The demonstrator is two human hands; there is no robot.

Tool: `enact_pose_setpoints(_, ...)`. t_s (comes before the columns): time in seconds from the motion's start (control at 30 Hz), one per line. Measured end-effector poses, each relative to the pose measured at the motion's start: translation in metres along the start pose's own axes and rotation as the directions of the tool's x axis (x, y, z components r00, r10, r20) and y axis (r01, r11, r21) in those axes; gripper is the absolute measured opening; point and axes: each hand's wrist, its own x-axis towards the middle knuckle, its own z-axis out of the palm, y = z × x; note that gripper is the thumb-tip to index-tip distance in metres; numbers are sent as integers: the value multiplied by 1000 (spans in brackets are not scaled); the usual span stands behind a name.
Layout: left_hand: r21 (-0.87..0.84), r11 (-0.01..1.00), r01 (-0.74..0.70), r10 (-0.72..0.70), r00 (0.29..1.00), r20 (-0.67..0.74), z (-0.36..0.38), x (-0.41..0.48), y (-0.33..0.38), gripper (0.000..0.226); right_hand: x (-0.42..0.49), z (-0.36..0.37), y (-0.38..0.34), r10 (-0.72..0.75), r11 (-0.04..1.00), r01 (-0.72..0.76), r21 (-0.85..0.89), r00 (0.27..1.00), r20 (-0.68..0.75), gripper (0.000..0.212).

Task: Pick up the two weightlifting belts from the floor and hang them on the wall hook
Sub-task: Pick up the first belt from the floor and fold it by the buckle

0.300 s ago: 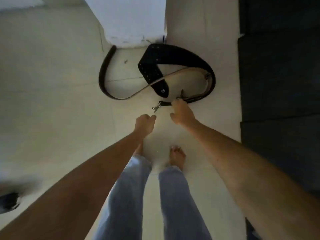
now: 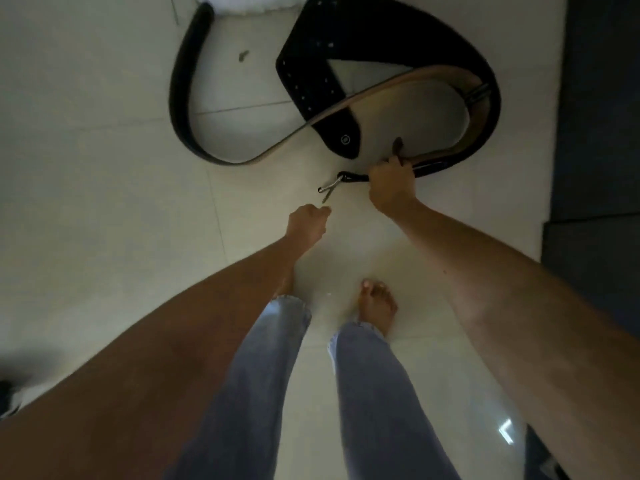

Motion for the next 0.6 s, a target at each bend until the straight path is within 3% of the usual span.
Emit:
enact_pose_setpoints(0.2,-208,968,138,-136,990,21,-27,-80,5,32,-83,-40,-9,-88,968,95,232,995,-40,16)
enact_pose_setpoints(0.3,-172,984,-42,32,998,-59,-54,-163,34,41,-147,-107,-10,-116,892,125,434,992,-47,20)
enact_pose_setpoints(0.43,-72,932,-355,338,923,-186,-91,-282,85,34,-227,-226,4,-47,697,73,714,997,-56,30)
enact_pose_setpoints(0.5,-125,895,-429,392,888,-240,-113,-342,116,37,-273,-295,13,6,564,92,820,993,-116,33)
enact_pose_setpoints(0.6,-347,838,-421,379,907,-184,-143,-428,163,33,-335,-393,21,74,385,147,911,979,-189,27)
